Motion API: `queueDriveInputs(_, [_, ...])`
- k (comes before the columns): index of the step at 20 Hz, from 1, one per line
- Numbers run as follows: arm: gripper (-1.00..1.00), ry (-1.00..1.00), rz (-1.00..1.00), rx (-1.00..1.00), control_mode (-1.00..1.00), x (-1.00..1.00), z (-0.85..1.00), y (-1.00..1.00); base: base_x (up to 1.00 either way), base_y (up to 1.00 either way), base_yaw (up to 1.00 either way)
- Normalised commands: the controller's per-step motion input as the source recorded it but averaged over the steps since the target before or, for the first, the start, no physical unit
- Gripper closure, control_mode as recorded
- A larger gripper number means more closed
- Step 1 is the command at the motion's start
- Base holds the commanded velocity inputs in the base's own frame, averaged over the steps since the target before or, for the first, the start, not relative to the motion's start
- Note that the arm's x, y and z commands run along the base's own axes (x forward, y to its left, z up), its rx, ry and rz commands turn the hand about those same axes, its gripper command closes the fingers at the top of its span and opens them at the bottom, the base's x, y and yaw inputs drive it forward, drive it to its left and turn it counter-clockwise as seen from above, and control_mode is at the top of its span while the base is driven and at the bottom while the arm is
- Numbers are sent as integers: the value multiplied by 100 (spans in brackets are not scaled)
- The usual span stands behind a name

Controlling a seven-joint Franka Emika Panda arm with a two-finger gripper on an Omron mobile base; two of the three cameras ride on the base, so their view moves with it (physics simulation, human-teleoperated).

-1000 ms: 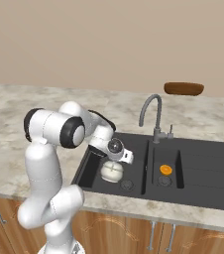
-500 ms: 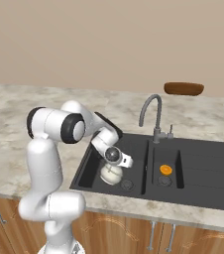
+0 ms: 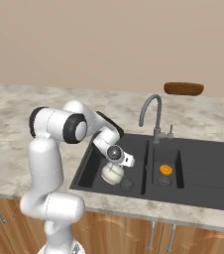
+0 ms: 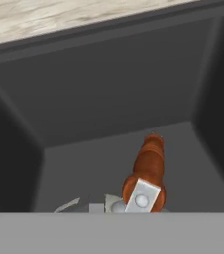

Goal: Open the cabinet, pick the kettle from the cabinet, and place it in the sink.

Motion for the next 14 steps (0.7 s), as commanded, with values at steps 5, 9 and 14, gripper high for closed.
queueDriveInputs(5, [100,0,0,0,-100,5,8,-4,0,0,0])
queueDriveInputs(9, [100,0,0,0,-100,6,5,-2,0,0,0])
queueDriveInputs(14, [100,0,0,0,-100,5,-7,-2,0,0,0])
